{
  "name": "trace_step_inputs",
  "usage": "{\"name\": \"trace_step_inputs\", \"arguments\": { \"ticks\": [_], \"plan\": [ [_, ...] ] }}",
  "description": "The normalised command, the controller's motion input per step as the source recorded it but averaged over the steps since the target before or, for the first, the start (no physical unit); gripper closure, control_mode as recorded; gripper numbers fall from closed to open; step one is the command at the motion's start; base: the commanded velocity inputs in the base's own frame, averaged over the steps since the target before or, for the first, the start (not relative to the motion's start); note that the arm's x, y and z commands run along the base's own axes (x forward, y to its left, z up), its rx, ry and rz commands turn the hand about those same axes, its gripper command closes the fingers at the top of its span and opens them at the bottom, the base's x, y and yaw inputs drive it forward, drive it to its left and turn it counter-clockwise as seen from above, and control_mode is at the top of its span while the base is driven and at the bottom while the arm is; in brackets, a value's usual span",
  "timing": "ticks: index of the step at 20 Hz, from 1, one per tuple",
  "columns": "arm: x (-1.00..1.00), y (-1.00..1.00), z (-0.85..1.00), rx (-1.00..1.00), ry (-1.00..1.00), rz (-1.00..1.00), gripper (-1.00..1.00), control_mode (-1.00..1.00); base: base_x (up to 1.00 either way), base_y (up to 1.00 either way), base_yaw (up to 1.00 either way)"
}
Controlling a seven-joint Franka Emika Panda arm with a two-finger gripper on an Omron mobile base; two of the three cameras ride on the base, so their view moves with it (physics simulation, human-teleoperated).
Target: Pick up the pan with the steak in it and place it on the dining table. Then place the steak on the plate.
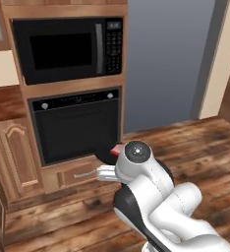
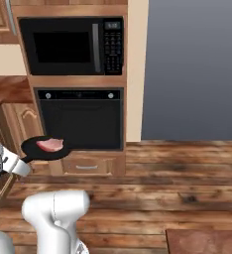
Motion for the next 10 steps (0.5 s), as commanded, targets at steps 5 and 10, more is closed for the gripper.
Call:
{"name": "trace_step_inputs", "arguments": {
  "ticks": [5, 10],
  "plan": [
    [0.00, 0.00, 0.00, 0.00, 0.00, 0.00, 1.00, 1.00, 1.00, 0.16, 0.00],
    [0.00, 0.00, 0.00, 0.00, 0.00, 0.00, 1.00, 1.00, 1.00, 0.05, 0.00]
  ]
}}
